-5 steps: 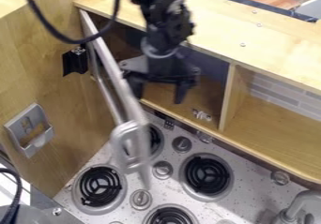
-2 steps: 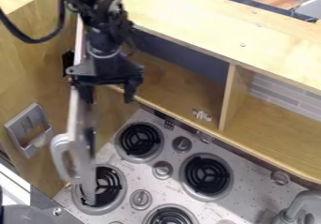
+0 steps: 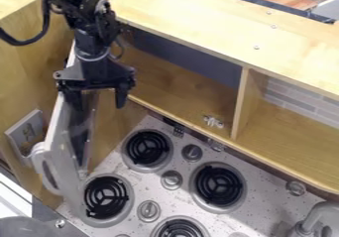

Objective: Open microwave

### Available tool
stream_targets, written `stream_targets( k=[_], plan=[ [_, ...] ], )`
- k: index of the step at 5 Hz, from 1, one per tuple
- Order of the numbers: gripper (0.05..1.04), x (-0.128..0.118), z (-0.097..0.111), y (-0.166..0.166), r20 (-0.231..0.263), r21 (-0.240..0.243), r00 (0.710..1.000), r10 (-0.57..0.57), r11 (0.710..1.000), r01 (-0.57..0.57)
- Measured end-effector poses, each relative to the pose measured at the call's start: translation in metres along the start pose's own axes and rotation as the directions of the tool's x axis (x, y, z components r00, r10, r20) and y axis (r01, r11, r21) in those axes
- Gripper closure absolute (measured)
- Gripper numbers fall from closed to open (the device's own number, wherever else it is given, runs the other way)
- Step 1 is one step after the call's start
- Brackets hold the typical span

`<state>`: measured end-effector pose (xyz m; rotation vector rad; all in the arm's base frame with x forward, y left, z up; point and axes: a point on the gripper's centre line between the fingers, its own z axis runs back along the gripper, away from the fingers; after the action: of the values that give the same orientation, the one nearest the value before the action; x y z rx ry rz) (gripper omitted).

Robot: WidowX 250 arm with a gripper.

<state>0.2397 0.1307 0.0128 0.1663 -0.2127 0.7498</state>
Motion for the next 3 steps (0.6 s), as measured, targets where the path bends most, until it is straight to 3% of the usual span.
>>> stream_targets(
  k=[2, 3],
  plan=[
    [0.086, -0.001, 0.001, 0.007, 0.000, 0.008, 1.000, 0.003, 1.000, -0.003],
    [0.086, -0.001, 0.011, 0.006, 0.016, -0.008, 1.000, 0.016, 1.000, -0.016]
  ],
)
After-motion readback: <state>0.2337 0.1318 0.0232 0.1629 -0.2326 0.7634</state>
